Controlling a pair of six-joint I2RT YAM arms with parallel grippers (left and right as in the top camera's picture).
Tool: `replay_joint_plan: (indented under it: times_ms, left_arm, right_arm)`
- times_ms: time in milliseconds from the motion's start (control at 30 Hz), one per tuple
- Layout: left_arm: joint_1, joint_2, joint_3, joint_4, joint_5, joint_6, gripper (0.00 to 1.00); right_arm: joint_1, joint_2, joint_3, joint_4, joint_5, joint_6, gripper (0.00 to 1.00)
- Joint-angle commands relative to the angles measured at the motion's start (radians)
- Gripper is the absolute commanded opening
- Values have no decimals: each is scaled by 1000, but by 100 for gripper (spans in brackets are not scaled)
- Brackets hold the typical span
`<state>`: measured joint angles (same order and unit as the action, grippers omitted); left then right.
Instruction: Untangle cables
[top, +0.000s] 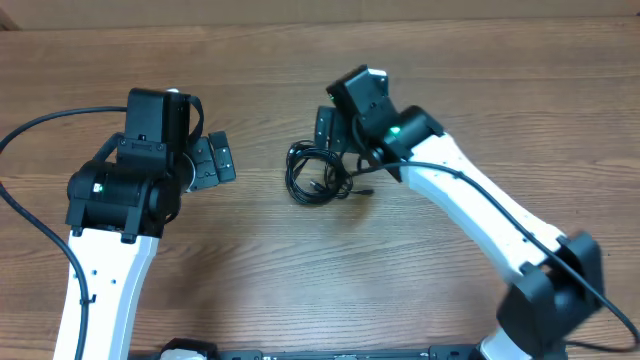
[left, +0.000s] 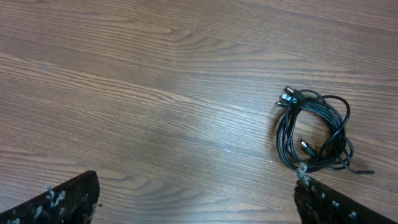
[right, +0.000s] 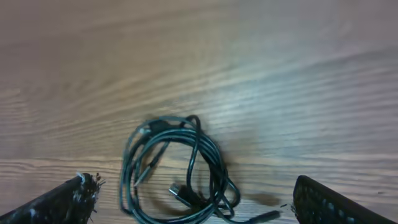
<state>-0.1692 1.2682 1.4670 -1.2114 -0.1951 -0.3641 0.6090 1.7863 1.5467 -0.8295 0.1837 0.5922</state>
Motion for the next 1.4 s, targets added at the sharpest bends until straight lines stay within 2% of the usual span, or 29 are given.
replay_joint_plan:
  times_ms: [0, 100, 233, 400, 433, 467, 500, 533, 800, 933, 1100, 1200, 1367]
  left_arm:
    - [6, 0, 21, -4, 8, 27, 100]
    - [6, 0, 21, -7, 5, 28, 100]
    - [6, 0, 21, -19, 4, 29, 100]
    - [6, 0, 21, -20, 5, 29, 100]
    - [6, 0, 21, -20, 5, 29, 100]
    - [6, 0, 21, -20, 4, 29, 100]
    - [6, 0, 21, -21, 5, 29, 100]
    - [6, 0, 21, -22, 5, 29, 100]
    - [6, 2, 21, -39, 8, 44, 100]
    - [6, 15, 21, -27, 101, 111, 100]
    - [6, 63, 21, 3, 197, 118, 100]
    - [6, 114, 21, 37, 337, 144, 100]
    - [6, 208, 21, 81, 726, 310, 100]
  right_arm:
    - [2, 96, 10, 23, -81, 60, 100]
    - [8, 156, 10, 39, -100, 97, 100]
    - [9, 224, 10, 42, -105, 115, 87]
    - [9, 303, 9, 33, -108, 115, 85]
    - [9, 308, 9, 32, -108, 115, 77]
    - [9, 313, 8, 32, -108, 114, 59]
    - [9, 313, 8, 31, -108, 114, 24]
    - [9, 313, 8, 31, -108, 114, 4]
    - [8, 236, 48, -36, -79, 87, 4]
    - [8, 118, 150, -126, -35, 0, 4]
    - [9, -8, 289, -244, -35, -31, 4]
    - [12, -85, 314, -257, -34, -79, 4]
    - [13, -162, 314, -259, -16, -127, 4]
